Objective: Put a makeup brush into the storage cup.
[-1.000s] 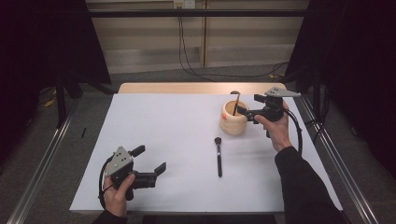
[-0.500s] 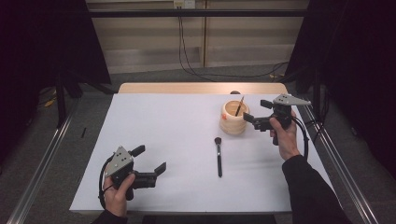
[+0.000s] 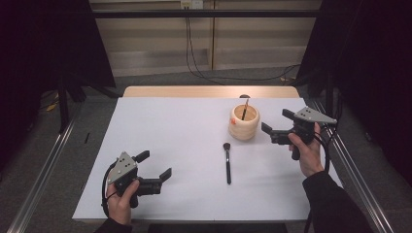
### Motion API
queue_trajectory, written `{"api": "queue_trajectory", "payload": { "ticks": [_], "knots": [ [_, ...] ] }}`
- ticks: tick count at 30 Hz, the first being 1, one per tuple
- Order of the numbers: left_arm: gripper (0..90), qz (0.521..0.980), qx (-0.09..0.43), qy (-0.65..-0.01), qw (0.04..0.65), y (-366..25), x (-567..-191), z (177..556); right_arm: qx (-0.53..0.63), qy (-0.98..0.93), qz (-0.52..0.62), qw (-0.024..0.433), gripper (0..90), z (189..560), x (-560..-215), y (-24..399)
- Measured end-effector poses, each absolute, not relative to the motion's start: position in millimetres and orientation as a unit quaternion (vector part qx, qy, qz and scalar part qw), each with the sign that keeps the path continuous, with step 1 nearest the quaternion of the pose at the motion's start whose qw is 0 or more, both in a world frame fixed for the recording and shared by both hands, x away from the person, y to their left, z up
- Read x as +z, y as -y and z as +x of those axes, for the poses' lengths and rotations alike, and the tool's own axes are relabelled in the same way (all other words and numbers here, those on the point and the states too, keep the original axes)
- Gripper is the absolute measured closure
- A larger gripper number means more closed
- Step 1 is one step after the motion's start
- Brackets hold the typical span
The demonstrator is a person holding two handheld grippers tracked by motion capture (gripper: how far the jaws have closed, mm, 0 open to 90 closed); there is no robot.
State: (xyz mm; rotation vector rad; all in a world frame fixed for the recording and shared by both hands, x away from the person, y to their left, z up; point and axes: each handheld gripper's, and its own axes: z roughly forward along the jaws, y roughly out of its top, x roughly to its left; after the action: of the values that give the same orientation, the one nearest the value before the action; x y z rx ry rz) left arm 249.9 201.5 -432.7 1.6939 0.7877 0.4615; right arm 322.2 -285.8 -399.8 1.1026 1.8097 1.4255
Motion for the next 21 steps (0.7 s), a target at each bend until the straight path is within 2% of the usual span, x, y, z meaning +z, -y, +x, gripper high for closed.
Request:
{"api": "queue_trajectory", "payload": {
  "ticks": [21],
  "knots": [
    [1.6, 0.719, 0.2, -0.34, 0.573, -203, -433, 250, 0.517, -0.682, 0.432, 0.283, 1.2, 259, -413, 300]
  ]
}}
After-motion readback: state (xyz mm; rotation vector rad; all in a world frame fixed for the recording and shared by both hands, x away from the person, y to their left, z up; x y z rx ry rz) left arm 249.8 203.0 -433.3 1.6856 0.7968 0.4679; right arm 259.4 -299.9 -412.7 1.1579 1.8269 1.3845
